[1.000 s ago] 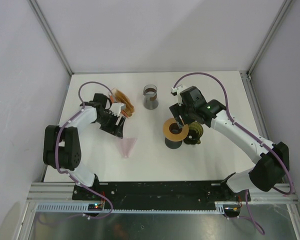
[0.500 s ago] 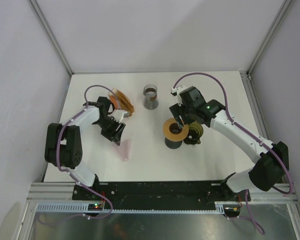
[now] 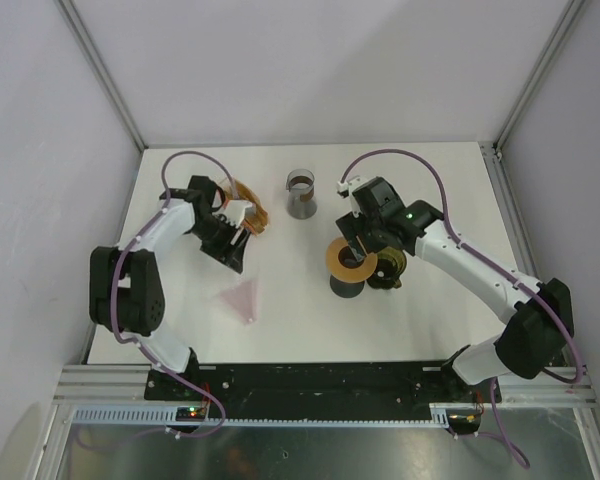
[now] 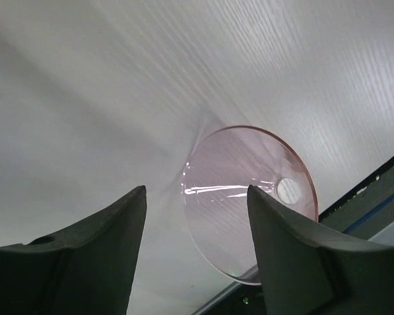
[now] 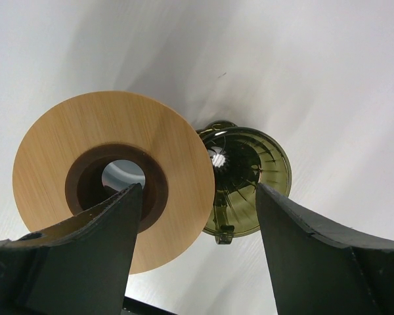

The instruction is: Place the coffee filter in the dripper

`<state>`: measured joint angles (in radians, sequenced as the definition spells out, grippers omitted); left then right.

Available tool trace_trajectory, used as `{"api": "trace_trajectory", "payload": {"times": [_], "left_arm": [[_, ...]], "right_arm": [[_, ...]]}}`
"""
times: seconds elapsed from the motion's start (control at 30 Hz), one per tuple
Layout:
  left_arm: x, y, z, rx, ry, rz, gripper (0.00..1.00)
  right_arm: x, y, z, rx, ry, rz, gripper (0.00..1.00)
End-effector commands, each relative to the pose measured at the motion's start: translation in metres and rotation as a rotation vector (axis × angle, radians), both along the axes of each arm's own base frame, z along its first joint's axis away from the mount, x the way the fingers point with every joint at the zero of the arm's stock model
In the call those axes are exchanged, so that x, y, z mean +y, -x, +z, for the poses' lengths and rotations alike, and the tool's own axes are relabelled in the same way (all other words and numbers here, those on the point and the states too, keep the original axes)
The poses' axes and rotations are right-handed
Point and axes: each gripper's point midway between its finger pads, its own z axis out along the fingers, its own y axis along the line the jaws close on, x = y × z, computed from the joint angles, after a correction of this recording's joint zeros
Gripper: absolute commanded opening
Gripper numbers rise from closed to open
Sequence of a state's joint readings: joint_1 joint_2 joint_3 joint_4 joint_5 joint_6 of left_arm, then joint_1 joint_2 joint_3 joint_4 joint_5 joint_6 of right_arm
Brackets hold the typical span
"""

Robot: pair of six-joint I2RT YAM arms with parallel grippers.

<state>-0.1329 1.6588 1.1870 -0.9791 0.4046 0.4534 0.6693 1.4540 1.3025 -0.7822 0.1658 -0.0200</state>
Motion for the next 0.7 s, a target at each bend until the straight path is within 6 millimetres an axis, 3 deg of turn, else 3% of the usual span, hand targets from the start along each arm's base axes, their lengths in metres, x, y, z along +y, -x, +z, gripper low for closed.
{"api": "trace_trajectory", "payload": {"times": [0.0, 0.07, 0.2, 0.4, 0.67], "left_arm": [[-0.004, -0.033, 0.05, -0.172, 0.084, 0.027, 0.69], [-0.01, -0.036, 0.068, -0.222, 0.132, 0.011, 0.72], [-0.031, -0.018, 0.092, -0.281, 0.224, -0.081, 0.82], [-0.04, 0.019, 0.073, -0.23, 0.158, -0.182, 0.87], [-0.04, 0.03, 0.055, -0.174, 0.145, -0.214, 0.89]], "right_arm": [[0.004, -0.006, 0.012, -0.038, 0.011, 0.005, 0.74], [0.003, -0.005, 0.011, -0.035, 0.017, 0.004, 0.74], [0.003, -0.006, 0.011, -0.038, 0.021, -0.001, 0.74], [0.004, -0.008, 0.013, -0.049, 0.013, 0.001, 0.74], [0.006, -0.006, 0.012, -0.043, 0.012, 0.002, 0.74]]}}
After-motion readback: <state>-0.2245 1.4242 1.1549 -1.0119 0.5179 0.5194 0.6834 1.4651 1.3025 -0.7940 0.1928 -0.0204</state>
